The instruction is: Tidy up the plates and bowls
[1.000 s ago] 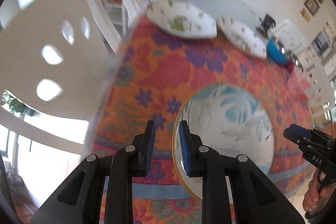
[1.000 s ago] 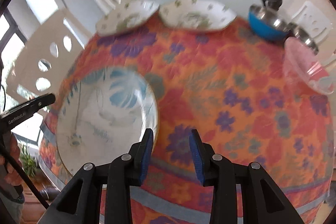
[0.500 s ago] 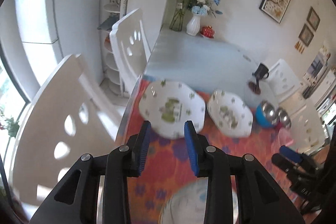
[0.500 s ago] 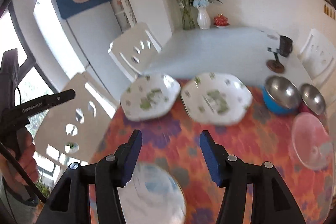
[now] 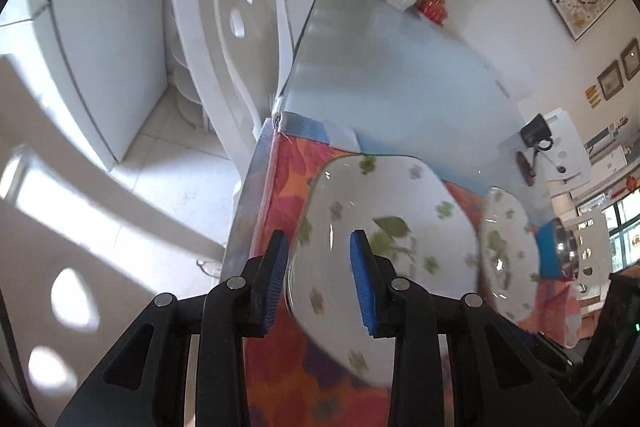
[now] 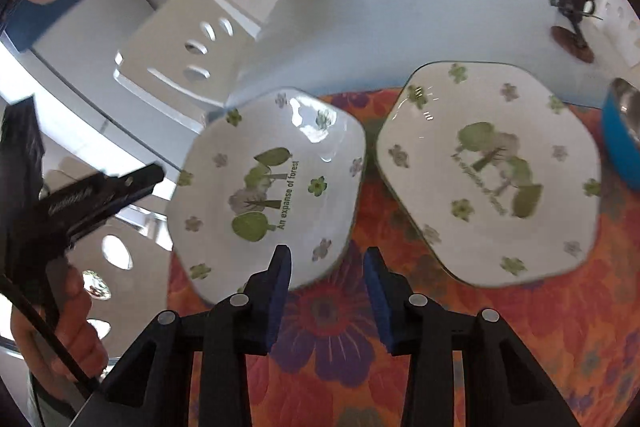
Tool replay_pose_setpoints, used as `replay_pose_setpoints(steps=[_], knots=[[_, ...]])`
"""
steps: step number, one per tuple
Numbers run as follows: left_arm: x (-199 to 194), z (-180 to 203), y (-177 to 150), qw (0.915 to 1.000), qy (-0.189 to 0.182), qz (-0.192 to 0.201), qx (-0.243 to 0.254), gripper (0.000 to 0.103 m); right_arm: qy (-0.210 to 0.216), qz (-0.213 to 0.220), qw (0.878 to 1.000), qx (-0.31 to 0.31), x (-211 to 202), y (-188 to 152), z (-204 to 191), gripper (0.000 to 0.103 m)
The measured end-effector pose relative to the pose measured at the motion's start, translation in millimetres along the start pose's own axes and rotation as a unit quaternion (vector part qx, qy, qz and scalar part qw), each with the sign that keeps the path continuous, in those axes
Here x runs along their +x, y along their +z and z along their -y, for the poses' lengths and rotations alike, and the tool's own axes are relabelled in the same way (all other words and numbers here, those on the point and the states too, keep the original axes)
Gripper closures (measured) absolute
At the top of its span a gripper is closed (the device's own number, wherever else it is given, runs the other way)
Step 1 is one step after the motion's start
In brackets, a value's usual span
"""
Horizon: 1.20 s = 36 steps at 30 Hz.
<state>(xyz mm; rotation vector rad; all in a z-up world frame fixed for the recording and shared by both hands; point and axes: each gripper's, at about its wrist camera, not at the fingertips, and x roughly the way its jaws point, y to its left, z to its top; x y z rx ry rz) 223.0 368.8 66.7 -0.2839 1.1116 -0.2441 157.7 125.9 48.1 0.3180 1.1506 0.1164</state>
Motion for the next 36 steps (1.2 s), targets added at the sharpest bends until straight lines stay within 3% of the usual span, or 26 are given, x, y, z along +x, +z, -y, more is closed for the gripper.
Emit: replay_pose_setpoints(steps=[4, 12, 18, 25, 29, 33, 36], knots=[[27, -9, 8, 0.9997, -0.019, -0.011, 0.001, 0.074, -0.02, -0.008, 1.0, -0.012, 24, 8, -5, 0.066], [59, -3, 12, 0.9958, -0.08, -0.035, 0.027, 0.074, -0.01, -0.026, 1.0, -0.012, 54, 14, 2, 0.07], [52, 1, 8, 0.996, -0.068, -0.031, 0.05, 0.074, -0.006, -0.027, 0.998, -0.057, 56, 16, -3, 0.069], [26, -5, -24, 0.9965, -0.04, -0.037, 0.063, 0.072, 0.002, -0.036, 0.99, -0.137, 36, -2, -22, 0.07], [26, -18, -36, 0.9967, -0.053, -0.046, 0.04, 0.072, 0.012, -0.061, 0.988, -0.14, 46, -18, -22, 0.07], [27, -18, -37, 0.9964, -0.063, -0.04, 0.04, 0.072, 0.02, -0.056, 0.99, -0.126, 50, -15, -15, 0.07], [25, -15, -39, 0.9969, -0.049, -0.034, 0.052, 0.072, 0.014, -0.054, 0.99, -0.133, 51, -9, -17, 0.07]])
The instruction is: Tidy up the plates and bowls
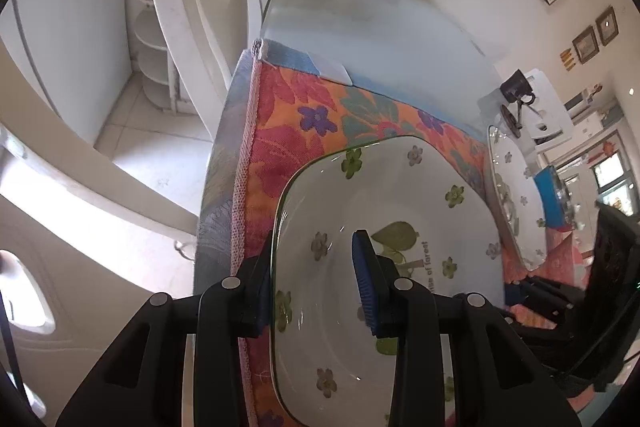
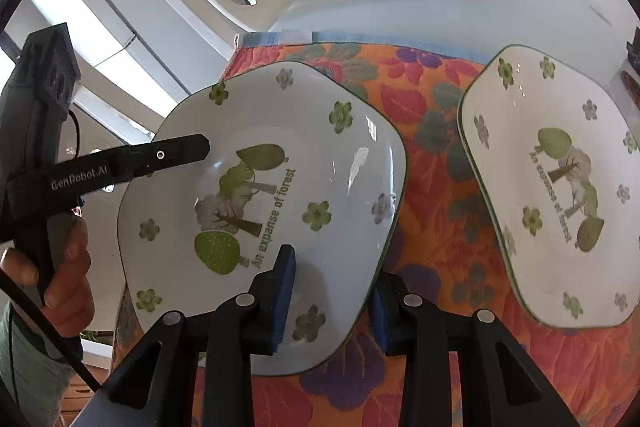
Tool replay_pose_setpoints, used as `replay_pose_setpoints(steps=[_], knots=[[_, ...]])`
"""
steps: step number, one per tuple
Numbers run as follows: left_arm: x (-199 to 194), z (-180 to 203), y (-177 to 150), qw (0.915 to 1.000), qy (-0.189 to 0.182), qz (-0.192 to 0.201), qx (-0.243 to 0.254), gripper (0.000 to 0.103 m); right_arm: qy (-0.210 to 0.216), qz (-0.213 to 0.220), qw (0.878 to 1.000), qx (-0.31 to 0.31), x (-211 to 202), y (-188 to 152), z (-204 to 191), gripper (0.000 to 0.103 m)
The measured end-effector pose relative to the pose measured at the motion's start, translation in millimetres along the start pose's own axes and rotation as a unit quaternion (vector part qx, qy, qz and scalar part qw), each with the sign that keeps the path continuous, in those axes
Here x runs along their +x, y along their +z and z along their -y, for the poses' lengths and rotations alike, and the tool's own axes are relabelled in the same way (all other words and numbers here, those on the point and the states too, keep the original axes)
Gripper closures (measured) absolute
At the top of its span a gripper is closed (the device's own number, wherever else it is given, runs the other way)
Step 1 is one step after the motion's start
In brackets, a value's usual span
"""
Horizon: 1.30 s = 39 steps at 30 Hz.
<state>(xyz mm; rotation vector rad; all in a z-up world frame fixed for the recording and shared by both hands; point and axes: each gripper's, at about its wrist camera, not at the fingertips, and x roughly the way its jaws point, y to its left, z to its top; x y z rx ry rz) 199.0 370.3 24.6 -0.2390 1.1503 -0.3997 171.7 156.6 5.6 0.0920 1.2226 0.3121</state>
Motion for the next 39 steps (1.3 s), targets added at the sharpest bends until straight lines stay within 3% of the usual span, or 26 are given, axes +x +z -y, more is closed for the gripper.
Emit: replay_pose_setpoints(steps=[2, 9, 19, 28, 39], knots=[[-9, 5, -5, 0.9999, 0.004, 0.007, 0.012, 0.072, -0.015, 0.007, 1.0, -0.023, -6, 1, -9, 0.07], [-61, 26, -24, 0.999, 0.004, 0.038, 0.021, 0.072, -0.001, 0.025, 0.999, -0.028, -49, -12, -27, 0.07], [-131, 73, -76, 0.9967, -0.02, 0.078, -0.005, 0.072, 0.007, 0.051, 0.999, 0.012, -132, -78, -32, 0.07], [-143, 118, -143, 0.998, -0.032, 0.055, 0.003, 0.072, 0.001, 0.042, 0.998, 0.037, -172, -161, -14, 0.07], [-106, 123, -218, 0.9994, -0.029, -0.006, -0.018, 0.072, -0.024, -0.008, 0.998, 0.056, -155, -227, -1, 0.069]])
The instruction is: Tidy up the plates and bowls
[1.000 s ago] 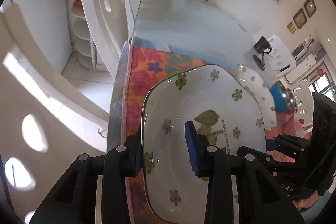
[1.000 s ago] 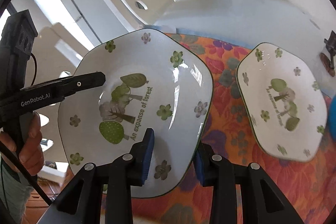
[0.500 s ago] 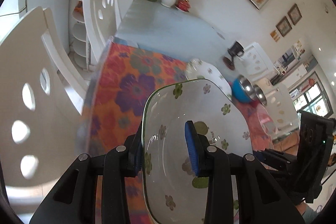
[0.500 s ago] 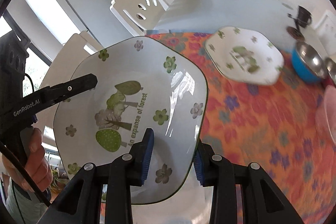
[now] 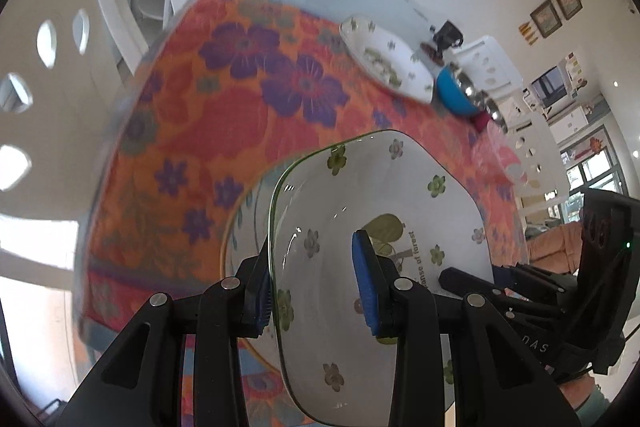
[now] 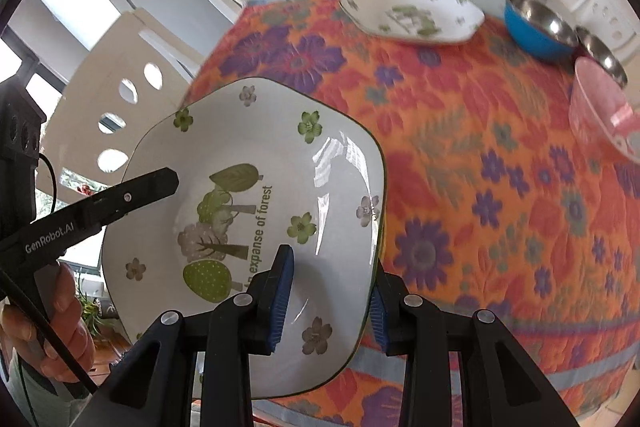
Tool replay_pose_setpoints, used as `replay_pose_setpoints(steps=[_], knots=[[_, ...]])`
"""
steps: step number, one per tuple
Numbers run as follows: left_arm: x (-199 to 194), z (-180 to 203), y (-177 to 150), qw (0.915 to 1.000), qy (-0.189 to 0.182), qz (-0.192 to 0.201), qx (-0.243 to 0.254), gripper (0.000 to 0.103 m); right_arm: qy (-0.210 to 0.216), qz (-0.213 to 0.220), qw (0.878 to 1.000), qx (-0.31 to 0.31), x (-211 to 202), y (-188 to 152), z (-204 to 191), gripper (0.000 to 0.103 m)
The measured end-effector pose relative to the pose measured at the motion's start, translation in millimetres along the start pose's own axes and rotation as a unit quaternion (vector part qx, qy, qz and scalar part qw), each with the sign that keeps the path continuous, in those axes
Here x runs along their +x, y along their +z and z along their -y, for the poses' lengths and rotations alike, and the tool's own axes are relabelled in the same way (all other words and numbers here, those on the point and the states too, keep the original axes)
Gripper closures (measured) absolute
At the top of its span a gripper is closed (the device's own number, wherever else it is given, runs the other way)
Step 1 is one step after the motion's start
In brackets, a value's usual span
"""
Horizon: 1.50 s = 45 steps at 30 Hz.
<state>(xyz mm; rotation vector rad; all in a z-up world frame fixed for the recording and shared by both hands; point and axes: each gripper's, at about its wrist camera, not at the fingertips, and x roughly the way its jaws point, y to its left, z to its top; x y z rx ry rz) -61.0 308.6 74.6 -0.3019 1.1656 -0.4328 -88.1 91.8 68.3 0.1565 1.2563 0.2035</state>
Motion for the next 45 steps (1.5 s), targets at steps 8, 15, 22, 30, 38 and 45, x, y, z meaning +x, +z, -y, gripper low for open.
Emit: replay_pose_setpoints(steps=[8, 15, 22, 30, 38, 45], knots=[[23, -10, -13, 0.9998, -0.001, -0.02, -0.009, 0.072, -0.016, -0.019, 1.0, 0.004, 20, -15, 5, 0.069], [37, -10, -11, 0.9995, 0.009, -0.032, 0.0, 0.072, -0.026, -0.022, 0.999, 0.016, 28, -10, 11, 0.069], [38, -10, -3, 0.9988, 0.032, -0.035, 0.012, 0.072, -0.029, -0.027, 0.999, 0.024, 35, -5, 14, 0.069], [4, -29, 16, 0.9987, 0.049, -0.01, 0.011, 0.071, -0.119, -0.024, 0.989, -0.08, 32, -6, -23, 0.068], [-19, -33, 52, 0.9988, 0.039, 0.024, 0.015, 0.071, -0.116, -0.035, 0.988, -0.093, 26, -5, -26, 0.067], [-33, -1, 112, 0.996, -0.004, 0.069, 0.057, 0.071, -0.088, 0.04, 0.995, -0.019, -29, 46, 1, 0.065]])
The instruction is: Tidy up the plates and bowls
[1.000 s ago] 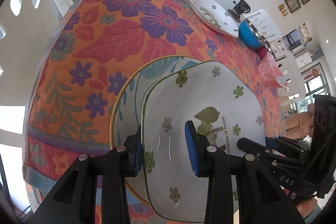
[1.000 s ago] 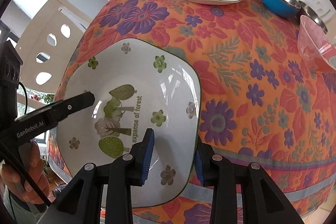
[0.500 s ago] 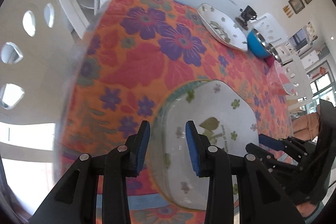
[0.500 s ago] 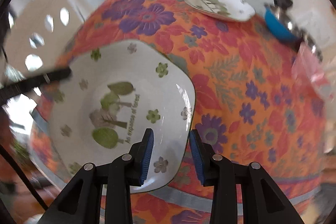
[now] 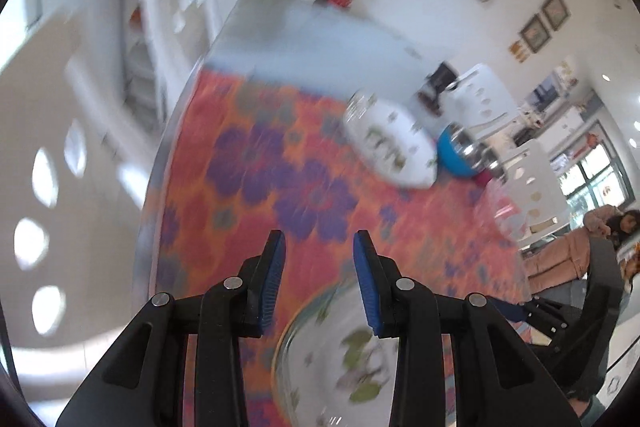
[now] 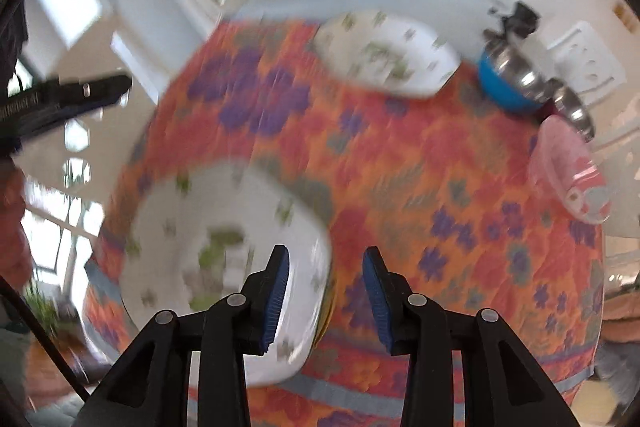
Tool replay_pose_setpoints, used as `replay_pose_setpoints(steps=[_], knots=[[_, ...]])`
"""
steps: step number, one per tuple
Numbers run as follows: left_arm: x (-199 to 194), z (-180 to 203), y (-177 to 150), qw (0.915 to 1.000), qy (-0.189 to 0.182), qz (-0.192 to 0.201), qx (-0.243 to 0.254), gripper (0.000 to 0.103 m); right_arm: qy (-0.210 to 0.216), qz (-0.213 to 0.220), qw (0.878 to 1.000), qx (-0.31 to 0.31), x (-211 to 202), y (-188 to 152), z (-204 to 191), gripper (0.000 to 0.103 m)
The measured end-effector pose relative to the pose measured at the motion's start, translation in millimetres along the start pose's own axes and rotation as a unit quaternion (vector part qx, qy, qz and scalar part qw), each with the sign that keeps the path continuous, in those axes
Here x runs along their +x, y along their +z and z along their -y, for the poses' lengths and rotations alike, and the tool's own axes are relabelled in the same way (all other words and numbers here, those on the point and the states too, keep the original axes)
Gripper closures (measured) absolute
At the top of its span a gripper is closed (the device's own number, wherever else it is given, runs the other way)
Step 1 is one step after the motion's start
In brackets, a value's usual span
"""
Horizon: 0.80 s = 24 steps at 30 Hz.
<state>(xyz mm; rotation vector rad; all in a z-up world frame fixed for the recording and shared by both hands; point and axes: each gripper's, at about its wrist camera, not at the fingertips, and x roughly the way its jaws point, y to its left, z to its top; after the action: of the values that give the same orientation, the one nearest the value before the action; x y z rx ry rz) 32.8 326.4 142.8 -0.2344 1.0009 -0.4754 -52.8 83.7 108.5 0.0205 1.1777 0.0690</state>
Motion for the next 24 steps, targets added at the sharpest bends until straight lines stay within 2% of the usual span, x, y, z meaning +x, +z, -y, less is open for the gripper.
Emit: replay_pose_setpoints(steps=[3, 4, 5, 6, 9, 11, 15, 21, 24], knots=[[3, 22, 33, 0.9991, -0.022, 0.017, 0.033, 0.071, -0.004, 0.05, 0.998, 0.049, -24, 29, 20, 0.06], [6, 28, 43, 0.9984, -0.031, 0.022, 0.042, 0.07, -0.007, 0.065, 0.996, 0.064, -31, 36, 25, 0.054], [9, 35, 52, 0.9976, -0.04, 0.024, 0.05, 0.068, -0.01, 0.09, 0.992, 0.088, -42, 46, 34, 0.048], [15, 43, 63, 0.9968, -0.045, 0.025, 0.06, 0.064, -0.009, 0.106, 0.989, 0.106, -48, 51, 42, 0.046], [33, 61, 91, 0.9954, -0.051, 0.023, 0.078, 0.051, 0.01, 0.123, 0.979, 0.164, -56, 70, 70, 0.038], [46, 66, 106, 0.9949, -0.061, 0.025, 0.076, 0.046, 0.018, 0.117, 0.975, 0.188, -50, 82, 87, 0.037], [88, 66, 134, 0.9957, -0.065, -0.001, 0.066, 0.046, 0.016, 0.091, 0.972, 0.218, -20, 102, 116, 0.037], [169, 49, 154, 0.9932, -0.072, -0.083, 0.039, 0.049, 0.018, 0.036, 0.974, 0.224, 55, 121, 145, 0.037], [207, 38, 157, 0.9911, -0.073, -0.108, 0.025, 0.05, 0.024, 0.017, 0.974, 0.227, 92, 130, 158, 0.037]])
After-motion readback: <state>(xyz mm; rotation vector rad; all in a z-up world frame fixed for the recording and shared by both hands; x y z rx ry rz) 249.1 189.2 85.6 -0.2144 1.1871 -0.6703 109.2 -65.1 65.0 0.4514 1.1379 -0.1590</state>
